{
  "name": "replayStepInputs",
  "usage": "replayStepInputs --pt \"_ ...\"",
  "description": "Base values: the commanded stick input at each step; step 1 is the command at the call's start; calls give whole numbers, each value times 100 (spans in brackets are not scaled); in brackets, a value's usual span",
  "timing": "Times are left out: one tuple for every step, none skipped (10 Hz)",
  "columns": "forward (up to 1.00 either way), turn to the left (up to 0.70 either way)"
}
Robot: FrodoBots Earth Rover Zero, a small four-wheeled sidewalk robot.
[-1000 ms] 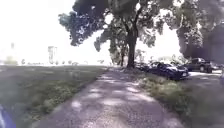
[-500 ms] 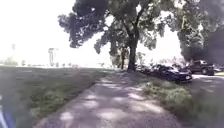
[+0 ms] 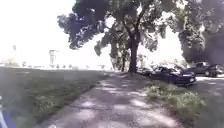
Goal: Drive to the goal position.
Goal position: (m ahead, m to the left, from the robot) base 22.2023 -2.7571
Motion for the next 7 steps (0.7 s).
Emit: replayStepInputs --pt "70 0" --pt "70 0" --pt "70 0" --pt "70 0" --pt "70 0" --pt "70 0" --pt "70 0"
